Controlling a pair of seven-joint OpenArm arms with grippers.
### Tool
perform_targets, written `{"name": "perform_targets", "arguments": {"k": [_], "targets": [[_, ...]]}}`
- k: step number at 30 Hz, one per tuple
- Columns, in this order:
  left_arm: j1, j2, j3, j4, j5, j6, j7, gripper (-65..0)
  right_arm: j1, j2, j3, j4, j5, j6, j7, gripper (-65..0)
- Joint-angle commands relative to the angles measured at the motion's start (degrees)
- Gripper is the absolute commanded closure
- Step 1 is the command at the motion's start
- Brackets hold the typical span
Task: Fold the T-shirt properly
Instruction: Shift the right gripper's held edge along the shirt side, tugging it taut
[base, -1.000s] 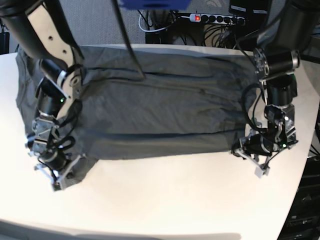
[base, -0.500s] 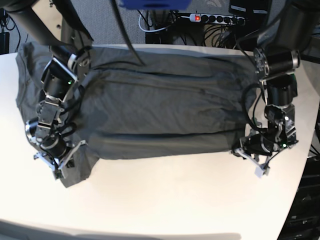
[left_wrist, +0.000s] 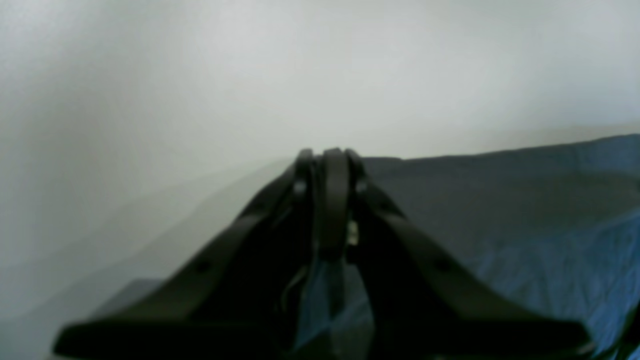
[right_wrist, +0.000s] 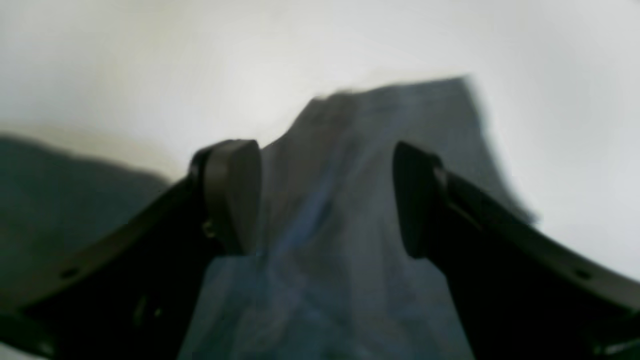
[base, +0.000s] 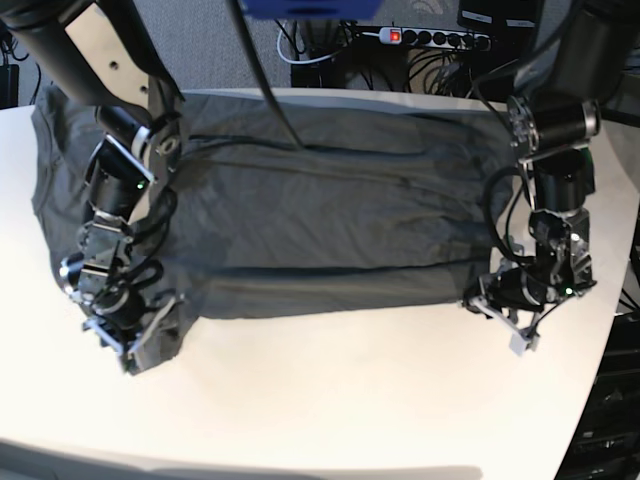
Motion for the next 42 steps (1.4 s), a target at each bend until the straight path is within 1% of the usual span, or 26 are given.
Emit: {"name": "perform_targets", "arguments": {"k": [1, 9, 11, 16, 21, 26, 30, 37, 42], "targets": [[-0.8, -0.5, 0.1, 0.4, 1.5, 0.6, 1.2, -3.7, 2.6, 0.5, -0.1, 0.7, 1.0, -0.3, 1.7, -40.8], [-0.8, -0.6, 0.1, 0.4, 1.5, 0.6, 1.2, -3.7, 3.4, 0.2, -0.1, 0.2, 1.1, -0.3, 2.0, -40.6], [-0.8, -0.6, 0.1, 0.4, 1.6, 0.7, 1.1, -3.7, 4.4, 0.5, -0.1, -2.6, 1.2, -0.3, 2.1, -40.3], [-0.8, -0.5, 0.1, 0.4, 1.6, 0.8, 1.2, -3.7, 5.7, 2.3, -0.3, -7.0, 5.4, -0.3, 2.2, -40.3], [-1.0, -0.5, 0.1, 0.4, 1.6, 0.8, 1.2, -3.7, 5.7, 2.9, -0.4, -8.3, 5.7, -0.3, 6.3, -40.3], [-1.0, -0.5, 0.1, 0.4, 1.6, 0.8, 1.1, -3.7, 5.8, 3.5, -0.5, -10.4, 5.7, -0.3, 7.0, -40.3], [-1.0, -0.4, 0.0, 0.4, 1.6, 0.8, 1.0, -3.7, 5.7, 4.1, -0.4, -12.4, 5.7, -0.3, 9.9, -40.3], [-1.0, -0.4, 0.0, 0.4, 1.6, 0.8, 0.9, -3.7, 5.6, 4.3, -0.4, -12.5, 5.9, -0.3, 11.4, -40.6], [-1.0, -0.4, 0.0, 0.4, 1.4, 0.8, 0.9, -3.7, 5.2, 4.3, -0.2, -12.5, 5.9, -0.3, 11.4, -40.3]]}}
